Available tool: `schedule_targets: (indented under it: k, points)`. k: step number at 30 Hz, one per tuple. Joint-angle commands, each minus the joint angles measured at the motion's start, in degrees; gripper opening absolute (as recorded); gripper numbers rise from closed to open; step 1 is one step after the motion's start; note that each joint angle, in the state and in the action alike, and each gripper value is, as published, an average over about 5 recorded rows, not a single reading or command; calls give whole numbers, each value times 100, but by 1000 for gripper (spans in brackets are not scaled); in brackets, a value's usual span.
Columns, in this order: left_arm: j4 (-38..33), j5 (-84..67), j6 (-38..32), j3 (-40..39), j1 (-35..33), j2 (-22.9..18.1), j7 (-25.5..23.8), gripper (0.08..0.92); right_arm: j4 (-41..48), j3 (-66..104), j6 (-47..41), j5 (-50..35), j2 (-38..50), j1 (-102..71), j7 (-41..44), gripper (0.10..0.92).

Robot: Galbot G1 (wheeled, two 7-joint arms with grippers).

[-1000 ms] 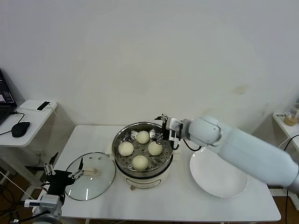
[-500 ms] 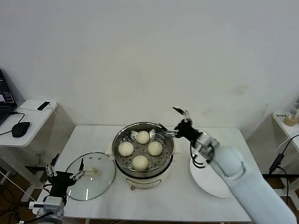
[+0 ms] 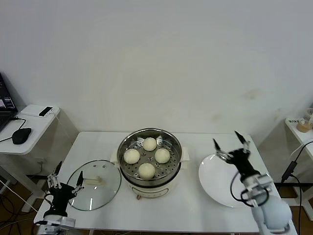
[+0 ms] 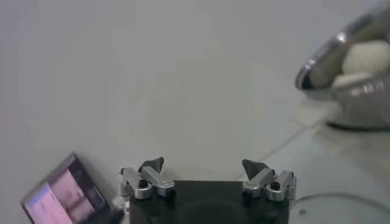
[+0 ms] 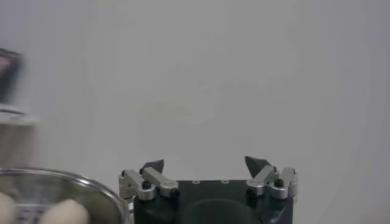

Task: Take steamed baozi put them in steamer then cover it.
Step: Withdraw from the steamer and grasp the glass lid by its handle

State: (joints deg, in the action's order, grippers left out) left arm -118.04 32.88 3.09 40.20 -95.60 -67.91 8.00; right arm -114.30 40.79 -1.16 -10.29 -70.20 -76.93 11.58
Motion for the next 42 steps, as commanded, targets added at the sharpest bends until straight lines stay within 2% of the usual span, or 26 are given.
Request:
schedule_targets:
  k: [1, 13, 42]
  points:
    - [758, 3999, -782, -95, -391, 508, 207, 823, -237, 1311, 201, 105, -717, -1243, -29, 823]
    - [1441, 4216, -1003, -468, 183, 646, 229, 823, -387, 1267, 112, 39, -902, -1415, -48, 823]
    - [2698, 4011, -919, -853, 1562, 786, 84, 823, -448, 1105, 69, 224, -966, -1654, -87, 823]
